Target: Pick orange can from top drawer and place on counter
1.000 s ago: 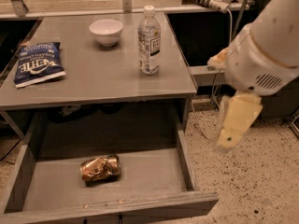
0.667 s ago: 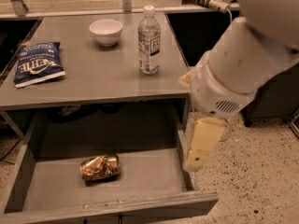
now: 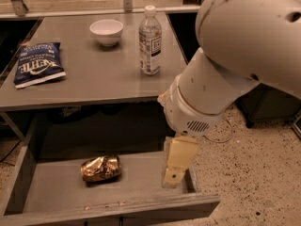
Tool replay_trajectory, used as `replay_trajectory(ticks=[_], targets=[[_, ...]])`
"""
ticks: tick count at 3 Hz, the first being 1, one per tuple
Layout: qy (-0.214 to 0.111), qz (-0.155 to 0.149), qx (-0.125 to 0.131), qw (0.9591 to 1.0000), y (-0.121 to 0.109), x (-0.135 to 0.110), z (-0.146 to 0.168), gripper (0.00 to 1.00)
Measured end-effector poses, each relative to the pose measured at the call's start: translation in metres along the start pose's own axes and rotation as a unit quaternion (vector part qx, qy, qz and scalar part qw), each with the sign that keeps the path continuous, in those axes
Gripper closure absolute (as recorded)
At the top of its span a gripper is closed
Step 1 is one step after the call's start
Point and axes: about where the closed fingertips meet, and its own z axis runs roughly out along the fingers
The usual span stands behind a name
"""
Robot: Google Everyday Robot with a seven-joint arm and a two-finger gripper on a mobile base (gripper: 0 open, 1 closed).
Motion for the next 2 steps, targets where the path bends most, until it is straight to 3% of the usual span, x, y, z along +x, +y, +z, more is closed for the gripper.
replay_trajectory(ticks=[1, 2], targets=[[-0.007, -0.006, -0.006, 0.9999, 0.003, -0.010, 0.021, 0.00], [-0.047, -0.031, -0.023, 0.9982, -0.021, -0.062, 0.082, 0.00]])
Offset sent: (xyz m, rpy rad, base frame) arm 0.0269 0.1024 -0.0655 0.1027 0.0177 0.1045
